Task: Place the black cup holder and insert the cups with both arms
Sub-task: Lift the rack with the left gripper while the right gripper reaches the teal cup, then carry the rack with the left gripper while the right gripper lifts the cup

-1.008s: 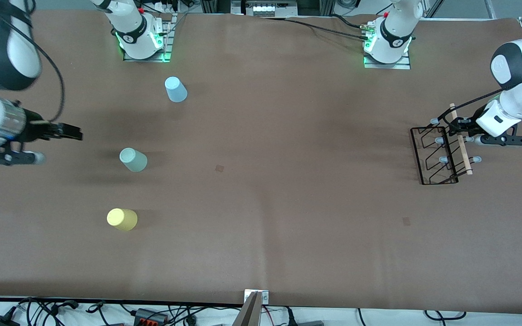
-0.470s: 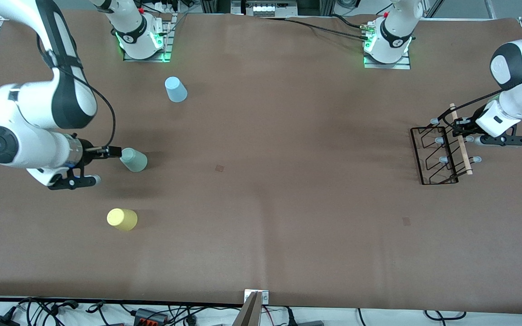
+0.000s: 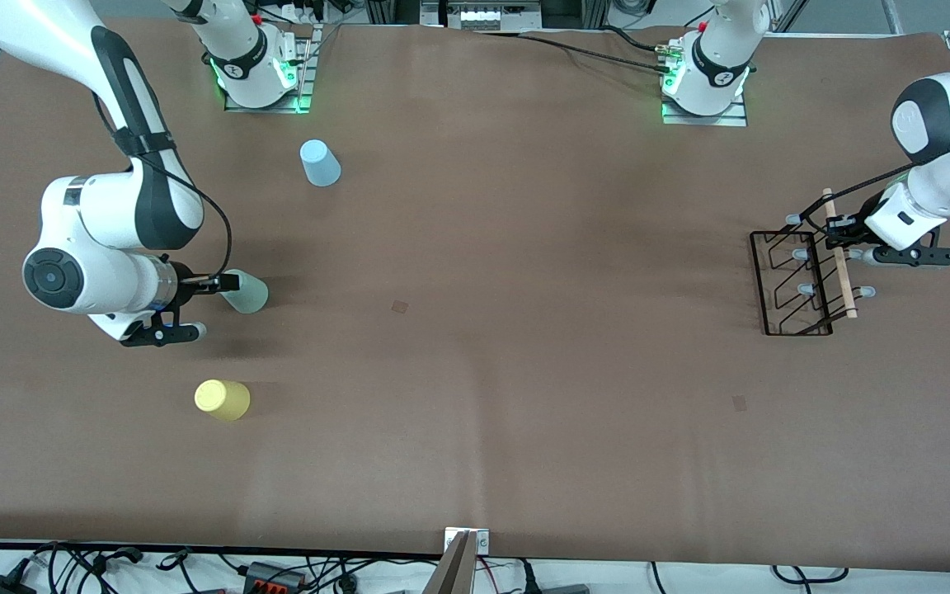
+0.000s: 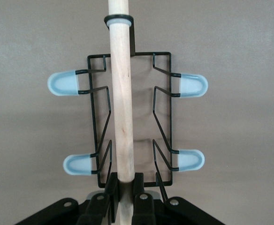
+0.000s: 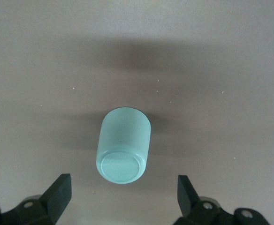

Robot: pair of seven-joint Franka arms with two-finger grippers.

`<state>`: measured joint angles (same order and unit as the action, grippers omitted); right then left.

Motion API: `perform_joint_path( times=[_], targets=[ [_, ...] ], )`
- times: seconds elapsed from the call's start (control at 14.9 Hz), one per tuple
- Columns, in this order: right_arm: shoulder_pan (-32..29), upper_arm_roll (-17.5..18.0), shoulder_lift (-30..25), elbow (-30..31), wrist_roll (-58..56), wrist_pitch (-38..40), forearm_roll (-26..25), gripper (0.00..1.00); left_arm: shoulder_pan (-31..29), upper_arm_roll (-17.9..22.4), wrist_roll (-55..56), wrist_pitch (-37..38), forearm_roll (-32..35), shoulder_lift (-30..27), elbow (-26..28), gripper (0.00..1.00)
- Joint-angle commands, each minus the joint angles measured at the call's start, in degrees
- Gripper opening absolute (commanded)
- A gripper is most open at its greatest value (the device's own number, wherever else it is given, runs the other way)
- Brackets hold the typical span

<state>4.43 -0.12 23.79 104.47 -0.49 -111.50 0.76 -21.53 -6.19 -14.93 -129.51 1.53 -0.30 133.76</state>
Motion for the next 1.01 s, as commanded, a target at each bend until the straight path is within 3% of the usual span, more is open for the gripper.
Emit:
perform_joint_path(
  times=[0.0,0.27,0.47,0.67,0.94],
  targets=[
    [-0.03,0.12,-0.59,4.41,3.02,-4.68,-0.14,1.0,-0.44,-0.84,-0.1,1.35,-1.0,-0.49,-0.07,0.01],
    [-0.03,0.21,-0.5,8.11,6.27,-9.79,0.21,1.0,0.0,-3.12,2.26,8.2,-1.44,-1.01,-3.31,0.01],
    [0.49,0.21,-0.24,8.12,7.43,-10.41,0.21,1.0,0.09,-7.61,6.92,19.69,-1.62,-0.93,-11.21,0.01],
    [0.23,0.21,0.9,8.55,7.6,-11.02,1.17,1.0,0.18,-13.4,11.48,29.64,-4.43,-0.22,-19.56,0.01],
    [0.32,0.21,1.26,8.73,7.6,-11.2,1.62,1.0,0.18,-22.44,17.2,34.92,-6.7,2.14,-26.95,0.01]
  ],
)
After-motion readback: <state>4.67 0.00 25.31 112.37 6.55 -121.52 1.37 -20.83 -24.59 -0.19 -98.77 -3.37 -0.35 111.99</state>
